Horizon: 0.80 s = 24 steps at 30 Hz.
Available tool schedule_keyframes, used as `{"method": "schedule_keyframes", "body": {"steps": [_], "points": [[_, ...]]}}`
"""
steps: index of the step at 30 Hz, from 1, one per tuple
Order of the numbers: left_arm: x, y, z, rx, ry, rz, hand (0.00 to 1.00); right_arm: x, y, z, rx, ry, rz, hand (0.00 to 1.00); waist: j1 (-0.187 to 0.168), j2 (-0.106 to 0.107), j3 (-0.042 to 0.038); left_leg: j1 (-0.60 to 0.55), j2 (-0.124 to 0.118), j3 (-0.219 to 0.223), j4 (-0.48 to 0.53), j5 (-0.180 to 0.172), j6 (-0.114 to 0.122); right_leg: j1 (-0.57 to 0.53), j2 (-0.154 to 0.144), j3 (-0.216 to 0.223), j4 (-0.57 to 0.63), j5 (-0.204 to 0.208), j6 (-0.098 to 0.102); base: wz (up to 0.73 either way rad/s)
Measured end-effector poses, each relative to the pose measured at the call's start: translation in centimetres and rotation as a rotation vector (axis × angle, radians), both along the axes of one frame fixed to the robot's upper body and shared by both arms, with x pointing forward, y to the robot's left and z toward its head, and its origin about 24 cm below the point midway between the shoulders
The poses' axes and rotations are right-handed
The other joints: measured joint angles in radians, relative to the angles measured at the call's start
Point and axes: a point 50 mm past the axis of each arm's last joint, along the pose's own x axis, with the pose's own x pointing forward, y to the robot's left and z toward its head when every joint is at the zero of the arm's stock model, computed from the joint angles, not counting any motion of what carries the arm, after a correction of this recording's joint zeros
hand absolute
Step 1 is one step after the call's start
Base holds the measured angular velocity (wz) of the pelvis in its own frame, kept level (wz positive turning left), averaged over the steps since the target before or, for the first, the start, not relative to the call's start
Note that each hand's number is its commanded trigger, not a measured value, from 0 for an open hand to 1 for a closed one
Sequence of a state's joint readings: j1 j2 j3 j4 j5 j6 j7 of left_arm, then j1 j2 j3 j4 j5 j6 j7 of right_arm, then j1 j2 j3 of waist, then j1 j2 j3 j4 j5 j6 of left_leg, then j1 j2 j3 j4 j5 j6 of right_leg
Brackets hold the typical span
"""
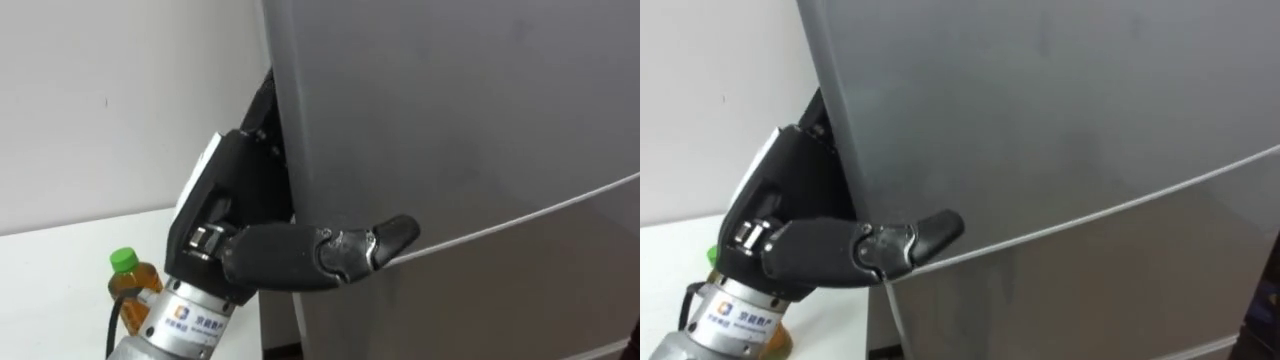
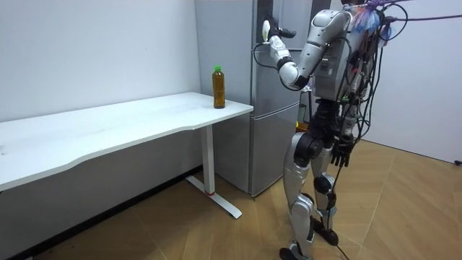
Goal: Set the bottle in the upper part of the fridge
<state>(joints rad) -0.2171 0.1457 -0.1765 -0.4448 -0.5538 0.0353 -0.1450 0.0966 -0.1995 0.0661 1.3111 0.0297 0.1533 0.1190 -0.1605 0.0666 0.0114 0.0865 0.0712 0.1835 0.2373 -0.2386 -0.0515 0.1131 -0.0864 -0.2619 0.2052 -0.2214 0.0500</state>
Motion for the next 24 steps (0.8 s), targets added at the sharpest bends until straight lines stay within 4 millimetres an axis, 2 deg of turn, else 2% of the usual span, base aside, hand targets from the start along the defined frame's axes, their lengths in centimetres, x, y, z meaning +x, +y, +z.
{"method": "schedule_keyframes", "body": {"steps": [6, 16, 21, 24], "points": [[-0.3, -1.1, -0.2, 0.031, -0.012, -0.081, 0.00, 0.0, -0.1, 0.0, 0.003, 0.001, 0.002, 0.00, 0.000, 0.004, -0.0027, -0.005, 0.000, 0.004, 0.001, 0.001, 0.002, -0.005, 0.000, 0.003, 0.000, 0.003, 0.001, 0.00], [-0.9, -2.4, -0.4, 0.045, -0.023, -0.168, 0.00, 0.2, 0.1, 0.0, 0.033, 0.003, 0.033, 0.00, -0.008, 0.015, 0.0017, -0.013, -0.001, 0.018, 0.001, 0.005, 0.010, -0.011, -0.003, 0.012, -0.001, 0.018, 0.004, 0.01], [-0.9, -2.5, -0.4, 0.043, -0.026, -0.168, 0.00, 0.5, -0.6, 0.2, 0.015, -0.003, 0.036, 0.00, -0.024, 0.036, 0.0003, -0.026, -0.009, 0.019, -0.003, 0.012, 0.022, -0.024, -0.012, 0.014, 0.000, 0.023, 0.008, 0.05], [-1.0, -2.5, -0.4, 0.041, -0.028, -0.169, 0.00, 0.8, -0.9, 0.3, 0.007, -0.007, 0.039, 0.00, -0.031, 0.040, 0.0013, -0.023, -0.017, 0.025, -0.007, 0.015, 0.028, -0.026, -0.019, 0.021, -0.001, 0.029, 0.015, -0.03]]}}
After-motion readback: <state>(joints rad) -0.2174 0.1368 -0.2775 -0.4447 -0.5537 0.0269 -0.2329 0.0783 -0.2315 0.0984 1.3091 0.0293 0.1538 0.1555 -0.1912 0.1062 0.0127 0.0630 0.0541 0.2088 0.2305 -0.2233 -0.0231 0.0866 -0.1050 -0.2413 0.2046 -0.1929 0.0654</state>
